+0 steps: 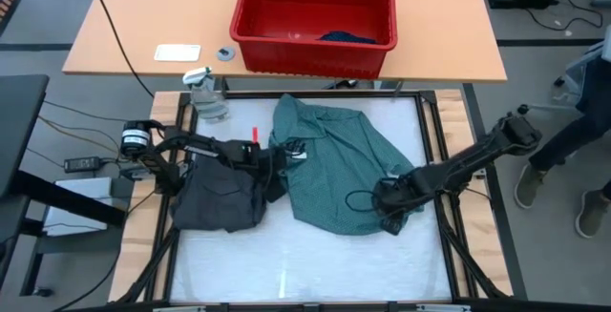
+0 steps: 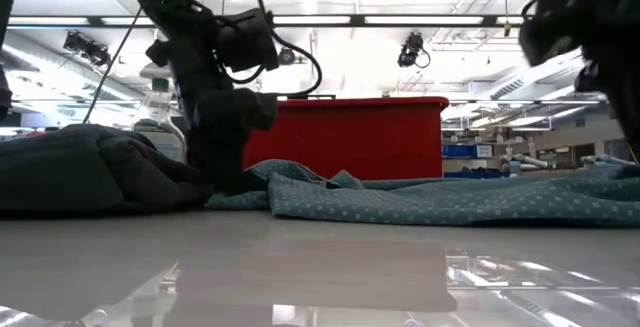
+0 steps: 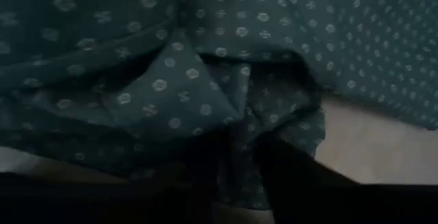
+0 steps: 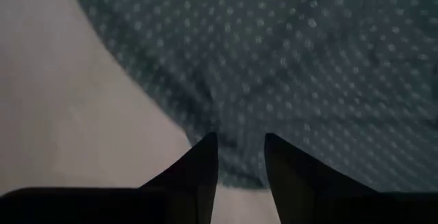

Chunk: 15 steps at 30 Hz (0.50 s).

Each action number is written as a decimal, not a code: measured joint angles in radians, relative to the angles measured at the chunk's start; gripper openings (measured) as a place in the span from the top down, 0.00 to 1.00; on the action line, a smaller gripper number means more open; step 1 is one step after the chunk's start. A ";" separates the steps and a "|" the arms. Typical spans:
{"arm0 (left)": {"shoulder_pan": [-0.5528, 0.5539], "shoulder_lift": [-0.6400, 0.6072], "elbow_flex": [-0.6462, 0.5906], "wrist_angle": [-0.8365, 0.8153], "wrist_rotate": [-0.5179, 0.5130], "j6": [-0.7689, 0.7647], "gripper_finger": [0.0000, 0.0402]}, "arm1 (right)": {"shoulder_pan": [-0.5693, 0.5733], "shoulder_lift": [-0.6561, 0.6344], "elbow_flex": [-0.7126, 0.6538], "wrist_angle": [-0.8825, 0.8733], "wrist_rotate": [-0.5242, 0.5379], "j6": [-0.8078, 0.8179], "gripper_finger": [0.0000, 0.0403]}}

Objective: Fold Laundry from Bin
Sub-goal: Fold the green polo shirt on the table

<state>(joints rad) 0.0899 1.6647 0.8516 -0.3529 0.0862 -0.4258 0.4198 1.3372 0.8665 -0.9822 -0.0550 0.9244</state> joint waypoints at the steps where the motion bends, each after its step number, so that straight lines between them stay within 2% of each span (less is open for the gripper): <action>1: 0.000 -0.005 0.010 -0.022 0.003 0.000 0.86 | 0.009 -0.005 0.007 -0.012 0.001 -0.001 0.68; 3: 0.000 -0.007 0.045 -0.077 0.024 -0.001 0.96 | 0.022 -0.016 0.013 -0.016 -0.001 -0.001 0.69; 8: 0.000 -0.038 0.261 -0.251 0.083 0.023 0.99 | 0.048 -0.047 0.014 0.009 -0.052 -0.013 0.71; 11: -0.005 -0.050 0.431 -0.407 0.071 0.099 0.99 | 0.091 -0.058 0.014 0.076 -0.073 -0.076 0.71; 13: -0.003 -0.058 0.537 -0.477 0.024 0.155 0.99 | 0.131 -0.052 0.014 0.104 -0.036 -0.143 0.71; 15: 0.010 -0.060 0.620 -0.557 -0.015 0.191 0.99 | 0.171 -0.036 0.014 0.118 0.052 -0.194 0.70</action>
<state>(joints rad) 0.0999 1.6043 1.4714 -0.9098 0.0711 -0.2346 0.5905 1.3014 0.8805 -0.8642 -0.0027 0.7303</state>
